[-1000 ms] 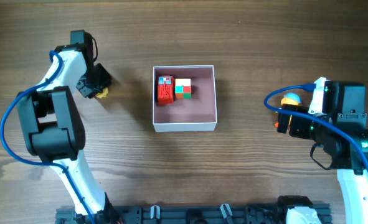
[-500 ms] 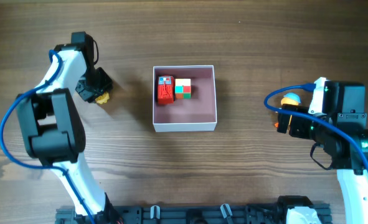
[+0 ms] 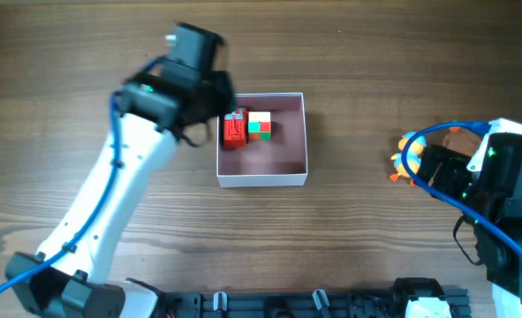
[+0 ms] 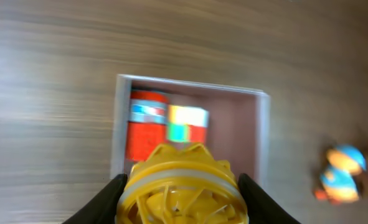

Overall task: Pack container
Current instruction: 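Place the yellow toy in the box and withdraw left gripper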

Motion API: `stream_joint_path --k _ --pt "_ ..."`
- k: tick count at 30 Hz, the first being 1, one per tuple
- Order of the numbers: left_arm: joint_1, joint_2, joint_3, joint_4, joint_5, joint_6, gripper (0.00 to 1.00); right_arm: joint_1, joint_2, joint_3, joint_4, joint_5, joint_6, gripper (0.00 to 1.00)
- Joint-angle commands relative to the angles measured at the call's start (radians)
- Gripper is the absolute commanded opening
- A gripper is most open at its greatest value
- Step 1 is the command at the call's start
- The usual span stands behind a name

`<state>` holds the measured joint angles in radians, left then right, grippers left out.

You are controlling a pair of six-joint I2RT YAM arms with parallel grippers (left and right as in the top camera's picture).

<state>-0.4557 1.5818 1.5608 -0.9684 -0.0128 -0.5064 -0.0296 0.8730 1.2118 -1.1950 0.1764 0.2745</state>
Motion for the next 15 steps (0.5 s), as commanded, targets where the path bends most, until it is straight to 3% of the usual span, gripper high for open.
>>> stream_joint_path --k 1,15 --pt "-0.119 0.049 0.006 0.061 -0.001 0.002 0.04 -0.012 0.000 0.011 -0.011 0.034 0.043 1.00" --pt "-0.171 0.398 0.005 0.245 0.018 0.002 0.05 -0.012 0.000 0.011 -0.037 0.034 0.016 1.00"
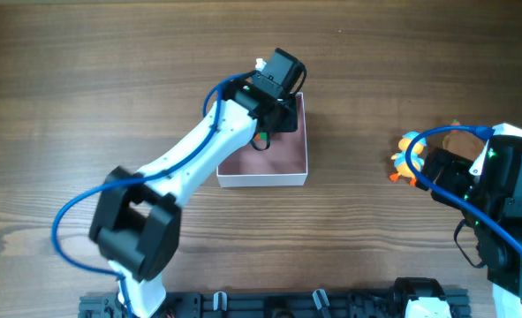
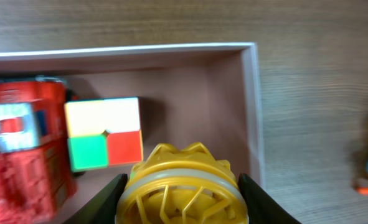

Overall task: Pack container
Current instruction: 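Place the yellow toy in the box and withdraw left gripper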

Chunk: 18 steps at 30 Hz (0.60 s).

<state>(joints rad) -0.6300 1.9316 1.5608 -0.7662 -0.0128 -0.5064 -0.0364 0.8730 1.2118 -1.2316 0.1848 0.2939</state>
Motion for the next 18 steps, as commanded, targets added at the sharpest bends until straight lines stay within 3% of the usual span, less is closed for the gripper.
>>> stream_joint_path --k 1,12,18 --pt "0.003 0.059 0.005 0.056 0.025 0.001 0.06 -0.005 0.000 0.011 -0.001 0.025 -0.003 1.00" --pt "0.005 0.078 0.005 0.089 0.023 0.002 0.63 -0.005 0.000 0.011 -0.005 0.025 -0.006 1.00" --pt "0.004 0.078 0.005 0.098 0.024 0.002 0.66 -0.005 0.000 0.011 -0.010 0.025 -0.006 1.00"
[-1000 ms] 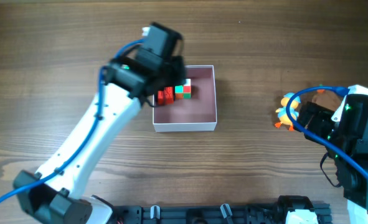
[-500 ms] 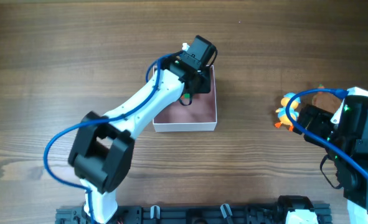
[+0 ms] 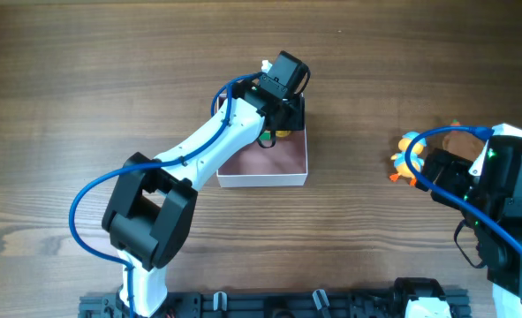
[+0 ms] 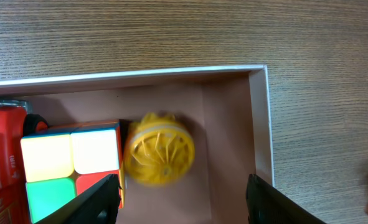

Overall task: Pack container
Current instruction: 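Place the yellow toy in the box and withdraw left gripper, then move the right gripper to the blue-capped duck and grasp it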

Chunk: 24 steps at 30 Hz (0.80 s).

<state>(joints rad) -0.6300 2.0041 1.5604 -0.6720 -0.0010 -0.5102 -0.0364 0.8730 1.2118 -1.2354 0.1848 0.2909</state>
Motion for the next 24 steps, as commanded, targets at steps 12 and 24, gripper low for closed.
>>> stream_joint_path --k 12,24 --pt "0.026 -0.120 0.019 -0.117 -0.100 0.035 0.70 -0.005 0.000 0.011 -0.021 0.025 -0.002 1.00" --pt "0.529 -0.600 0.019 -0.544 -0.100 -0.029 0.95 -0.156 0.085 0.044 0.024 -0.035 0.064 0.99"
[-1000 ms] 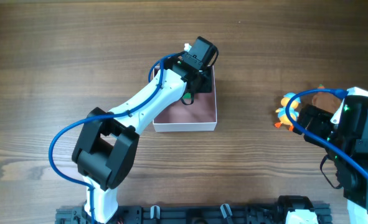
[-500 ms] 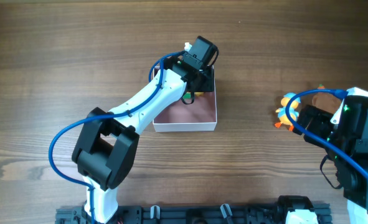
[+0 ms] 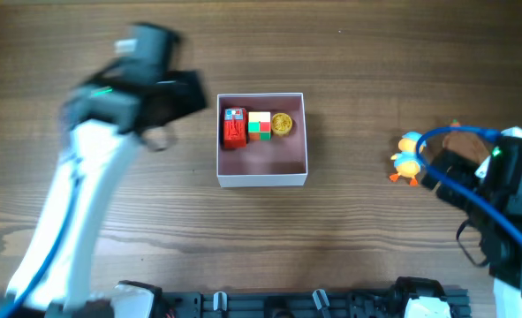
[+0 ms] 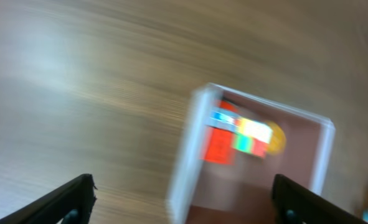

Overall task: Pack container
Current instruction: 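Move the right gripper to the blue-capped duck and grasp it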

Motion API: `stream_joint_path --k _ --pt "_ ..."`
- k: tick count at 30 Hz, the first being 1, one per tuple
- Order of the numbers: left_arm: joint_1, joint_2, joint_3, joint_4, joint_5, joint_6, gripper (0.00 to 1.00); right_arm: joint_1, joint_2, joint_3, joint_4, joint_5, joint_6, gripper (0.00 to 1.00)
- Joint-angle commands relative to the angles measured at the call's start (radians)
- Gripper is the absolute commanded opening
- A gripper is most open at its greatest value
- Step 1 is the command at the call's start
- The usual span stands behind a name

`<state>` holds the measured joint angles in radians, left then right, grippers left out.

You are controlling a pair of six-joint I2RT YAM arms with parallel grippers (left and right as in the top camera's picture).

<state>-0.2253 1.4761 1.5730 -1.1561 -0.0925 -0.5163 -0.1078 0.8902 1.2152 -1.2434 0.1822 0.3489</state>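
Observation:
The white box holds a red toy, a coloured cube and a yellow wheel in a row along its back wall. My left gripper is blurred, up and to the left of the box. In the left wrist view the left gripper is wide open and empty, with the box ahead of it and the wheel inside. My right gripper sits at the far right beside an orange and blue duck toy; how its jaws stand is hidden.
A brown object lies behind the duck, partly under the right arm's blue cable. Bare wooden table surrounds the box. A black rail runs along the front edge.
My left gripper was open over the back right of the box, with the yellow wheel beside the cube. Now it is open to the left of the box. The right arm has barely moved.
My left gripper held the yellow wheel just left of the box. Then it held it over the box's right half. Then it was open, with the wheel lying in the box beside the cube. Now the gripper is clear of the box on its left.

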Motion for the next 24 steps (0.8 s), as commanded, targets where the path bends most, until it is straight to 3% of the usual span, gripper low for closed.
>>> stream_joint_path --k 1,4,7,24 --pt "0.167 -0.086 0.006 -0.082 0.006 -0.019 0.96 -0.121 0.101 0.053 0.040 -0.077 -0.022 1.00" --pt "0.268 -0.097 0.002 -0.130 0.061 -0.011 0.97 -0.203 0.227 0.074 0.066 -0.213 -0.134 1.00" --pt "0.296 -0.089 -0.019 -0.118 0.058 -0.004 0.97 -0.224 0.346 0.073 0.071 -0.162 -0.097 1.00" --pt "0.283 -0.081 -0.433 0.235 0.074 0.121 0.97 -0.103 0.732 0.026 0.212 -0.153 -0.201 0.99"
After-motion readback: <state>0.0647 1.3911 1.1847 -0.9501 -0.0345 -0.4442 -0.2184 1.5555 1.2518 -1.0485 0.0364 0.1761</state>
